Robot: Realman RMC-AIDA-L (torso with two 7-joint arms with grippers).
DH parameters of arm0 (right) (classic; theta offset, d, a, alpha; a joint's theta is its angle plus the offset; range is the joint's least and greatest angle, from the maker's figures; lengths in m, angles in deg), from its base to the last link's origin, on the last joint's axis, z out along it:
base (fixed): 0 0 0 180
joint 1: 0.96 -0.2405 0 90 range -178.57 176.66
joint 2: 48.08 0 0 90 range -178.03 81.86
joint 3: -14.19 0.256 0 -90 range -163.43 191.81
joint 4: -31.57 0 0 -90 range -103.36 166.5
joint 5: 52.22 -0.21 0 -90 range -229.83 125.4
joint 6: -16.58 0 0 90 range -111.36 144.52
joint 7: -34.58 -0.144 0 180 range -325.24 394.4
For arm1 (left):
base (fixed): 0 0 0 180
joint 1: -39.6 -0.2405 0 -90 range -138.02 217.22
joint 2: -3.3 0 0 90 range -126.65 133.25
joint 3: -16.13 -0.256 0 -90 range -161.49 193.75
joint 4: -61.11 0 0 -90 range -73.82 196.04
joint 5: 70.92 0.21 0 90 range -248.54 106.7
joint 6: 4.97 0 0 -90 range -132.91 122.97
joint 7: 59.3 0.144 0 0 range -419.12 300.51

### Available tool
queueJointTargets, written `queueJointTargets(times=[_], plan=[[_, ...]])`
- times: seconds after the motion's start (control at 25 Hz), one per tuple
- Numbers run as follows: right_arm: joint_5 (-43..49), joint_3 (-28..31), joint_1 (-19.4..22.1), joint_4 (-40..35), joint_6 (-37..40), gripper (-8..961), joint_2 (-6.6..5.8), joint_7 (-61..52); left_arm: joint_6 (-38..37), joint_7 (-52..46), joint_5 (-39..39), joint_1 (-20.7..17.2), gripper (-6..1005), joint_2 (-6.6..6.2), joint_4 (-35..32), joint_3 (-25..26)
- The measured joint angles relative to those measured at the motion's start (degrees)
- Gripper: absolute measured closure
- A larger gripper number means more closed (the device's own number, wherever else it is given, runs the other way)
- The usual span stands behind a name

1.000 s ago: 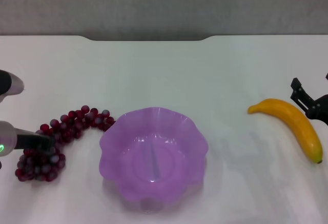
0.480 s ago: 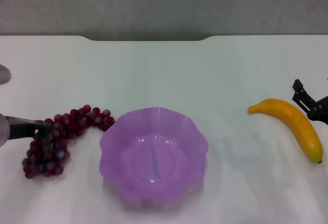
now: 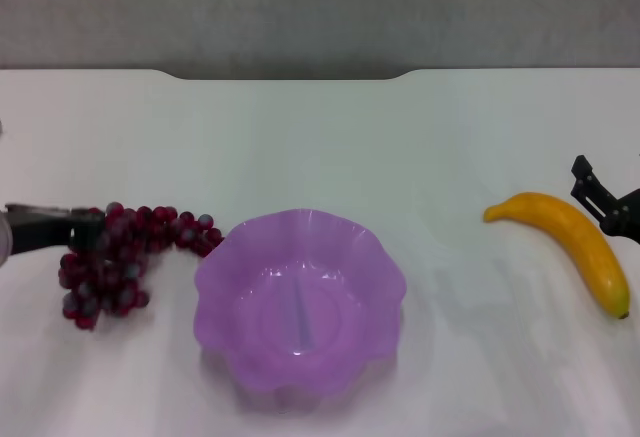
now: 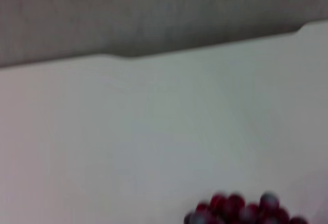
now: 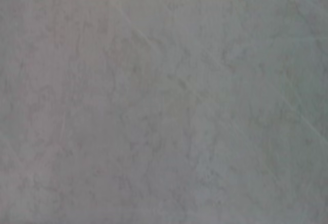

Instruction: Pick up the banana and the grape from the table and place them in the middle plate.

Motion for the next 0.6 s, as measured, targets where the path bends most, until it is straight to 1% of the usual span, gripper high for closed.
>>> queueJointTargets(times=[0.04,0.08,0.16,0.28,0.6], plan=[[0.0,0.0,-0.01,0.0,-0.02,47,0.0,0.0,0.0,0.0,0.0,0.0,834,0.0,0.0,0.0],[0.0,0.0,-0.01,0.0,-0.04,47,0.0,0.0,-1.02,3.08,-4.57,-1.75,834,0.02,-2.08,0.01],[0.01,0.0,-0.02,0.0,-0.1,47,0.0,0.0,-1.45,4.81,-6.9,-2.51,835,0.03,-2.86,0.03],[0.06,0.0,-0.03,0.0,-0.14,47,0.0,0.0,-1.79,9.26,-13.09,-4.05,836,0.01,-4.12,0.75],[0.07,0.0,-0.07,0.0,-0.35,46,0.0,0.0,-1.03,24.25,-33.45,-8.01,838,-0.09,-7.98,3.13]])
